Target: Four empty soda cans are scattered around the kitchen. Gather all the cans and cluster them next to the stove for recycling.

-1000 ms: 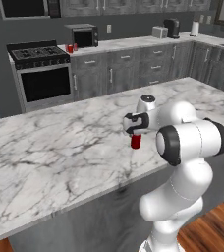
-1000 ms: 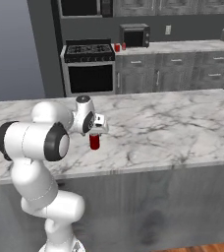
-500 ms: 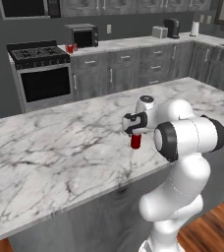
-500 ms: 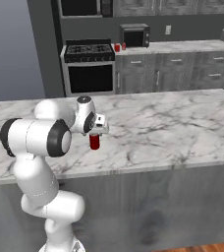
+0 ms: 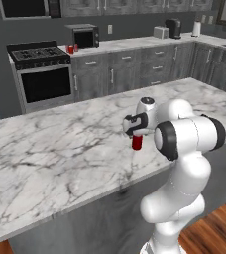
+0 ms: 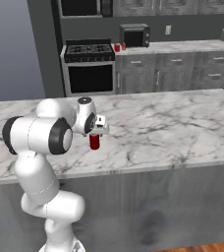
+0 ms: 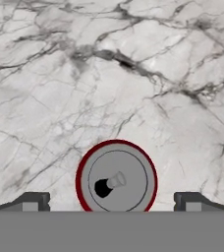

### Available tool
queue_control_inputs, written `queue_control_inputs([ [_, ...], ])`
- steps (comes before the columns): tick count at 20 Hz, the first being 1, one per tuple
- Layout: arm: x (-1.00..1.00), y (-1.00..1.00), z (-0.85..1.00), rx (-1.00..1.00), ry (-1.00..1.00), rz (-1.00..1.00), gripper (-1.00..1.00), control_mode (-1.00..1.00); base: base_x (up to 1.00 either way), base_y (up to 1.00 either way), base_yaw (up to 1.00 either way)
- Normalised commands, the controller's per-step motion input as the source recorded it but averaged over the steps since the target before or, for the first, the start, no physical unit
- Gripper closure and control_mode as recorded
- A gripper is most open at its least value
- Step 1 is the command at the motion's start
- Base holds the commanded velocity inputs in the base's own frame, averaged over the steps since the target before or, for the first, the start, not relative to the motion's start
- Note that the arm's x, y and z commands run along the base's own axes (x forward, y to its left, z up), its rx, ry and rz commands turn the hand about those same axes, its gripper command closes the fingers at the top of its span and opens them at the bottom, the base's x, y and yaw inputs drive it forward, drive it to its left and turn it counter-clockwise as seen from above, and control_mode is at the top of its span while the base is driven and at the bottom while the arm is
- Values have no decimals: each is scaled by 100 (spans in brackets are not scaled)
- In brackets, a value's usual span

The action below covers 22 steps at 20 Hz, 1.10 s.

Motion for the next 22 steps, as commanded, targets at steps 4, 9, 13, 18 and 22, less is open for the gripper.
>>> queue_control_inputs([
  [4,0,0,-9,0,0,0,-100,-100,0,0,0],
  [9,0,0,-8,0,0,0,-100,-100,0,0,0],
  [13,1,0,-5,0,-1,0,-100,-100,0,0,0],
  [18,0,0,-4,0,0,0,-100,-100,0,0,0],
  [22,0,0,-4,0,0,0,-100,-100,0,0,0],
])
